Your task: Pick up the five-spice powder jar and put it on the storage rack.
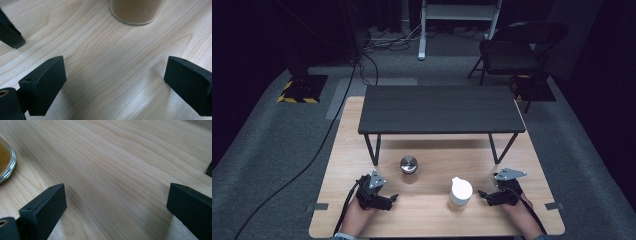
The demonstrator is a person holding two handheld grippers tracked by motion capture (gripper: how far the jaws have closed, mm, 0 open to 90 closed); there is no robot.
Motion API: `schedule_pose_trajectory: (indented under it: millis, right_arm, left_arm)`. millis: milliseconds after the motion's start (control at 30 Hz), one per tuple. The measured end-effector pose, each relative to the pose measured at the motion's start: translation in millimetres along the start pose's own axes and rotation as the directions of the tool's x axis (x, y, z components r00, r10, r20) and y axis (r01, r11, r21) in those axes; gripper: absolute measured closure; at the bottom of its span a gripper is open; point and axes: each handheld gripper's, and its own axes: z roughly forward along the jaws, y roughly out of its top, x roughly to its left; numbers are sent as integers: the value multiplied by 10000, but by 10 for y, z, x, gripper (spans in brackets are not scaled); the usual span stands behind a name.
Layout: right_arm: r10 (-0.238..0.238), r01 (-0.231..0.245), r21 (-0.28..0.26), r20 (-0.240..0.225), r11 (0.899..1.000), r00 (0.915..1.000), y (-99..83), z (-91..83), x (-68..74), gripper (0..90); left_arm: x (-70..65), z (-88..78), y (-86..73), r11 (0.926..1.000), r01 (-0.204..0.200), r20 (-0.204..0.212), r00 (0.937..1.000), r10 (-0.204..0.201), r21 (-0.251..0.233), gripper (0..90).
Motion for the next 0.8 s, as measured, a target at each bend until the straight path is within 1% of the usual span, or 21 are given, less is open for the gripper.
schedule_pose_trajectory:
  millis: [233,300,367,433,533,600,667,700,733,800]
  right_arm:
    - [1,-1,1,-4,10000,10000,0,0,-1,22]
    - [1,-1,2,-1,10000,10000,1,1,0,22]
    - [5,-5,1,-2,10000,10000,2,1,0,22]
    - [11,-11,2,1,10000,10000,3,2,0,22]
    - [15,-15,-1,1,10000,10000,3,3,1,22]
    - [14,-14,-1,-1,10000,10000,4,4,0,22]
    - [14,-14,1,0,10000,10000,4,4,1,22]
    - [17,-17,0,0,10000,10000,4,4,1,22]
    - [17,-17,2,-1,10000,10000,4,4,1,22]
    - [15,-15,-1,-1,10000,10000,4,5,0,22]
  left_arm:
    - [-5,0,2,10000,20,-25,10000,-20,11,38]
    - [-32,9,23,9995,293,-214,9993,-290,126,5]
    - [-34,10,22,9995,296,-251,9993,-293,115,1]
    - [-48,12,23,9992,396,-359,9986,-393,97,2]
    - [-43,7,14,9993,365,-321,9988,-363,56,17]
    - [-47,-8,12,9998,203,-342,9992,-202,32,18]
    - [-82,-34,-5,9999,80,-516,9986,-88,-153,18]
    - [-88,-58,-22,9994,56,-537,9985,-74,-348,17]
    - [-89,-88,-46,9982,69,-522,9986,-101,-599,16]
    - [-97,-152,-105,9926,136,-451,9988,-191,-1206,16]
